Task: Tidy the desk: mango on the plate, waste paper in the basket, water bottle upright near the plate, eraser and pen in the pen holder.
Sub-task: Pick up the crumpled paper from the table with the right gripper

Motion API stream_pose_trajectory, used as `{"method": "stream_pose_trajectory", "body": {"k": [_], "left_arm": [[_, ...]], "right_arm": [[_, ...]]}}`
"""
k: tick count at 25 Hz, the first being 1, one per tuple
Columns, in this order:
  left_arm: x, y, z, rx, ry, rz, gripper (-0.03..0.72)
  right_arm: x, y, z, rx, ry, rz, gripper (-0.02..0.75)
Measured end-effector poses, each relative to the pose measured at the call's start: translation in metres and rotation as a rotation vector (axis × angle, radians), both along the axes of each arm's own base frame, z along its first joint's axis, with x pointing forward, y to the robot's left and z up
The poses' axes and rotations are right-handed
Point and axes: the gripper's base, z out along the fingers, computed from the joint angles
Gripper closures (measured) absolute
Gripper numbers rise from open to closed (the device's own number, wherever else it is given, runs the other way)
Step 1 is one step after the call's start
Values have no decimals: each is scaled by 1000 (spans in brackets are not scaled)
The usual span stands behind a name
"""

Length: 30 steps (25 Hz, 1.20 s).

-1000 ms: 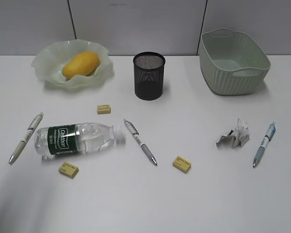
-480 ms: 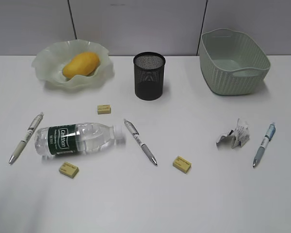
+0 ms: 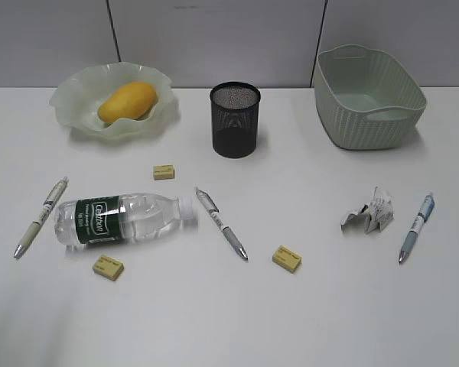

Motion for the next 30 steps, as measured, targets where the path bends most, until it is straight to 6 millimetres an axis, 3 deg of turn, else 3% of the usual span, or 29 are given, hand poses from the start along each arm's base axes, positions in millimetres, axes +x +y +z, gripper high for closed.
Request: {"method": "stream_pose_trajectory", "body": {"k": [9,16,22,27,30], "left_arm": [[-1,0,-2,4,21,-5,196],[-1,0,-2,4,22,-6,197],[-1,0,-2,4,24,-6,197],[-1,0,-2,4,24,-6,197],[-1,0,-2,4,24,-6,197]], "right_arm": [[101,7,-22,-12,215,-6,312],[160,13,-33,38,447,-62,312],[200,23,-39,76,567,-104,312],[220,58,-48,93,603,-68,312],[228,76,-63,109,636,-75,312]]}}
